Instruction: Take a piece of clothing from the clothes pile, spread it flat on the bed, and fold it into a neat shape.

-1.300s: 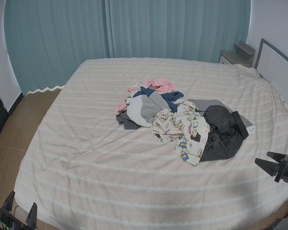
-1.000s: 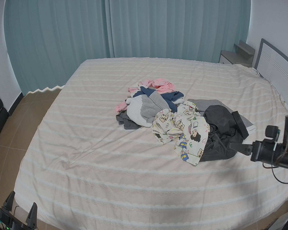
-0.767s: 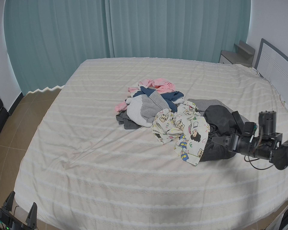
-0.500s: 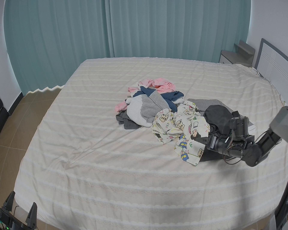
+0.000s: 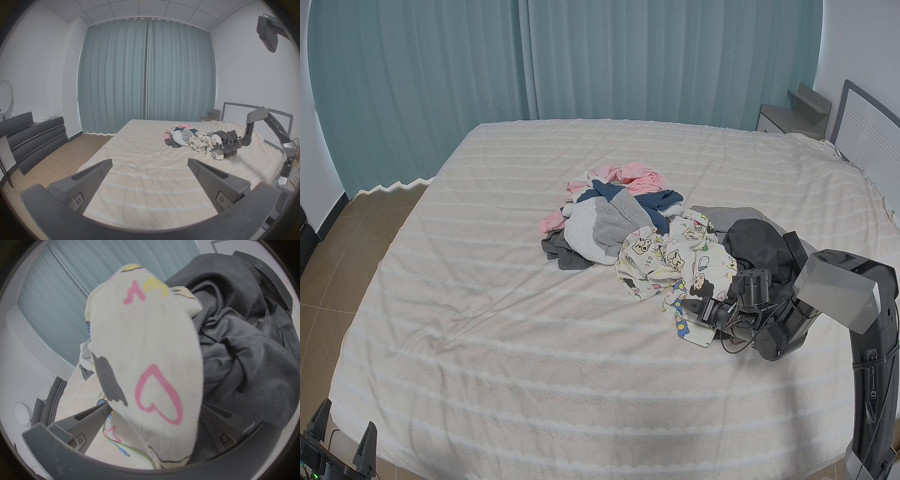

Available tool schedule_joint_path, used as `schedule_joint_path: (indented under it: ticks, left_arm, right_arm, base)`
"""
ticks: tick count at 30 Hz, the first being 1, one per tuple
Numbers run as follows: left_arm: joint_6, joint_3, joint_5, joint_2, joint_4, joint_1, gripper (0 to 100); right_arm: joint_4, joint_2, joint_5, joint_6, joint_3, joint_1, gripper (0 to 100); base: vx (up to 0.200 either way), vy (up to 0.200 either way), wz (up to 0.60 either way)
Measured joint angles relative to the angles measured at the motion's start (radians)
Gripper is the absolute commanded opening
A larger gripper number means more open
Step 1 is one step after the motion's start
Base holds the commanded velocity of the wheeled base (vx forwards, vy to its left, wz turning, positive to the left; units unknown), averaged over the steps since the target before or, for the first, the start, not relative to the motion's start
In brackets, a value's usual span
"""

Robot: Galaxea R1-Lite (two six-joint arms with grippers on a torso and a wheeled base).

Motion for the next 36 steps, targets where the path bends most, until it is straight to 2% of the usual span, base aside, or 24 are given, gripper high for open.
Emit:
schedule_joint_path:
  ticks: [9, 10, 26, 36]
  left_arm:
    - [0.0, 0.0, 0.0, 0.0, 0.0, 0.0, 100]
    - [0.0, 0.0, 0.0, 0.0, 0.0, 0.0, 100]
    - [0.002, 0.0, 0.0, 0.0, 0.0, 0.0, 100]
    - [0.017, 0.0, -0.001, 0.0, 0.0, 0.0, 100]
  right_arm:
    - [-0.08, 0.015, -0.008, -0.007, -0.014, 0.037, 100]
    - [-0.08, 0.014, -0.014, -0.008, -0.015, 0.039, 0]
    - [-0.105, -0.043, -0.029, -0.009, 0.059, 0.04, 0]
    - [-0.223, -0.242, -0.019, -0.002, 0.297, 0.045, 0]
  base:
    - [0.0, 0.0, 0.0]
    - [0.0, 0.0, 0.0]
    - [0.0, 0.0, 0.0]
    - [0.0, 0.0, 0.0]
